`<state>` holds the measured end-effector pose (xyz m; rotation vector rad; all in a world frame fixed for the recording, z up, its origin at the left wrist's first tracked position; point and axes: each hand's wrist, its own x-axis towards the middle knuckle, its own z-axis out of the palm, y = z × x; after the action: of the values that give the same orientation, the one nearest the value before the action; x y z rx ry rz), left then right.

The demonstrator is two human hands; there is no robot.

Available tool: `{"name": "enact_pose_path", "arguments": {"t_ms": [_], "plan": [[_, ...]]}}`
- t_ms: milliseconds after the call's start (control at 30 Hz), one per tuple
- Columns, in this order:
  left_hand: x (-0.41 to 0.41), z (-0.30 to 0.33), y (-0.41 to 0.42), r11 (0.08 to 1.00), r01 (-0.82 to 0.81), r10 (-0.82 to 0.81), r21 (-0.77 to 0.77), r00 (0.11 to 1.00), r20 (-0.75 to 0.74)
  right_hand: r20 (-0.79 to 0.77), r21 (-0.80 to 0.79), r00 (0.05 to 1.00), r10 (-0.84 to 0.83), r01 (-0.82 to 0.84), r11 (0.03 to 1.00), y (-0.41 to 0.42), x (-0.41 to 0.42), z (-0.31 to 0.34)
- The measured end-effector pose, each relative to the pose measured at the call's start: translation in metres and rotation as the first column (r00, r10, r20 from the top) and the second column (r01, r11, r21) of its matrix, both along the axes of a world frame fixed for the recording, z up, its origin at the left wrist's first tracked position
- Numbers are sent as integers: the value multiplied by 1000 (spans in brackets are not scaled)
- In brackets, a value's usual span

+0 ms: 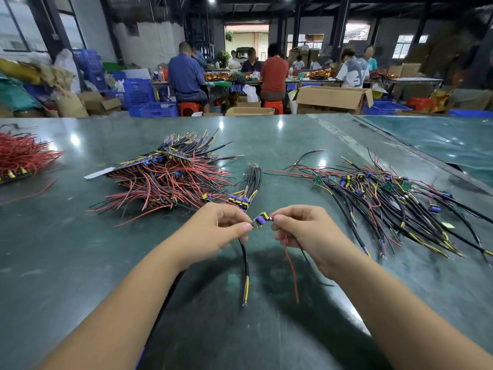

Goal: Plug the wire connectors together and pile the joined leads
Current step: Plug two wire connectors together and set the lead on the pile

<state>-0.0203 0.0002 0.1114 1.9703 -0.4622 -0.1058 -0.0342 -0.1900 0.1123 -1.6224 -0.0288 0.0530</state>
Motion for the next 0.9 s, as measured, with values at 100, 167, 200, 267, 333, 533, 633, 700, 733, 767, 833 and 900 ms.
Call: {"name": "enact_pose_path", "arguments": {"t_ms": [100, 167, 200, 267, 333, 533, 633, 700, 733, 767, 833, 900], "plan": [[-1, 0, 2, 997, 68, -68, 23, 998, -5, 54, -218, 997, 52, -39, 975, -8, 1, 2], [-1, 0, 2, 993, 101, -100, 59, 995, -13, 66, -388, 993, 99, -66, 919, -15, 3, 3], [0, -1, 2, 989, 113, -113, 92, 994, -12, 56, -468, 991, 121, -81, 880, -18, 3, 4], [0, -3, 2, 980, 136, -136, 148, 991, -9, 13, -566, 986, 168, -131, 814, -24, 4, 4], [1, -3, 3, 976, 150, -150, 158, 989, -11, -28, -571, 977, 209, -188, 799, -26, 5, 4], [4, -3, 8, 980, 132, -132, 150, 991, -12, -42, -486, 976, 213, -206, 849, -40, 5, 10], [6, -3, 13, 988, 117, -117, 101, 993, -8, -43, -262, 975, 220, -223, 939, -55, 7, 13], [6, -3, 15, 989, 114, -115, 91, 993, 5, -53, -218, 975, 215, -221, 950, -65, 9, 14], [6, -3, 14, 989, 116, -117, 87, 993, 5, -59, -205, 975, 213, -221, 954, -70, 9, 14], [6, -3, 14, 990, 118, -118, 79, 993, -2, -59, -192, 977, 207, -214, 958, -74, 10, 14], [4, -3, 13, 992, 119, -117, 45, 992, -39, -49, -156, 983, 179, -185, 970, -84, 11, 16], [4, -4, 13, 994, 111, -112, -12, 989, -93, -42, -129, 989, 141, -145, 981, -93, 11, 18]]}}
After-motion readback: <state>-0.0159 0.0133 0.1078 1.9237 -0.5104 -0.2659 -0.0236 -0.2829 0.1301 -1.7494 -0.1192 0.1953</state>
